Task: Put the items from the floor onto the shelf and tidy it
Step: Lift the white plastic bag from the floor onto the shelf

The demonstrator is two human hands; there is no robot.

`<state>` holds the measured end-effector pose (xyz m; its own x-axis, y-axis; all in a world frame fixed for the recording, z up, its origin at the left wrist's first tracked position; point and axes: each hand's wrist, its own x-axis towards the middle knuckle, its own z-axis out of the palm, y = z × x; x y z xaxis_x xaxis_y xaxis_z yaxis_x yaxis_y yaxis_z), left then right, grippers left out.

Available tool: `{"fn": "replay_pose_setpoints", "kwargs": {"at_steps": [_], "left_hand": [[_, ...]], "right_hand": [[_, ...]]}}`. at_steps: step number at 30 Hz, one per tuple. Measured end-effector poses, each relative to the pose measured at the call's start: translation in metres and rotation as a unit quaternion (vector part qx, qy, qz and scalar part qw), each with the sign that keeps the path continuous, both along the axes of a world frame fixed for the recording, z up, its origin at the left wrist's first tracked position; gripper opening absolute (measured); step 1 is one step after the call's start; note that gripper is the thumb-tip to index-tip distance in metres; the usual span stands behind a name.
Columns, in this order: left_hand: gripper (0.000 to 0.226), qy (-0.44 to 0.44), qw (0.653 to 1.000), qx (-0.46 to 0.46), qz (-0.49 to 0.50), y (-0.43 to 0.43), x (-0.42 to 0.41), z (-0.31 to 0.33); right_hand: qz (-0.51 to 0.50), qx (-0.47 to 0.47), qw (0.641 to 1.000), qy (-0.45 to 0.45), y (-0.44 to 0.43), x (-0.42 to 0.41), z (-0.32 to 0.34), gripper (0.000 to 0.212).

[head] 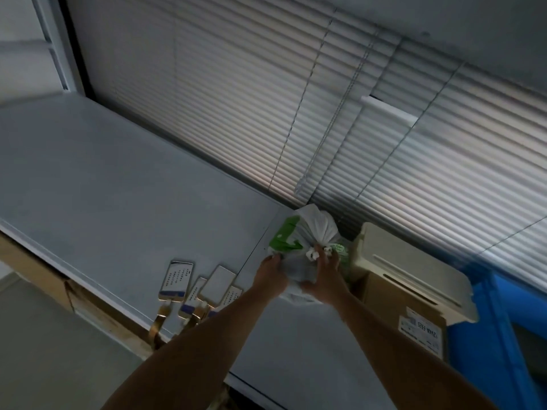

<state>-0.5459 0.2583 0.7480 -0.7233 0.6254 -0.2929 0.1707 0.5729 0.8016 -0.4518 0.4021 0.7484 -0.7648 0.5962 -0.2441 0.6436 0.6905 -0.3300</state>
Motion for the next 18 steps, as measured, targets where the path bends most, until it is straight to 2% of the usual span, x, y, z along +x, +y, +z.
{"fn": "replay_pose_setpoints", "kwargs": {"at_steps": [3,7,10,14,16,18], "left_hand": [[0.043,-0.029,1.000,0.001,-0.004,0.002,-0.004,0.009],[0.047,-0.042,0.999,-0.016,-0.018,-0.010,-0.007,0.008],[0.052,-0.069,0.997,-0.015,-0.009,-0.031,-0.001,0.011],[0.045,-0.064,0.998,0.012,0.021,-0.056,0.014,0.024],[0.036,-0.104,0.994,0.043,0.012,-0.067,0.030,0.038],[0.025,-0.164,0.984,0.057,-0.037,-0.072,0.055,0.052]], "right_hand": [[-0.003,-0.024,1.000,-0.007,0.011,-0.014,0.007,0.122],[-0.002,-0.009,1.000,-0.007,0.000,-0.004,0.025,0.111],[-0.024,0.002,0.999,0.026,-0.023,0.019,0.040,0.086],[-0.069,-0.020,0.995,0.070,-0.071,0.066,0.073,0.052],[-0.113,-0.037,0.986,0.115,-0.100,0.101,0.090,0.043],[-0.169,-0.059,0.970,0.162,-0.129,0.145,0.102,0.036]]}}
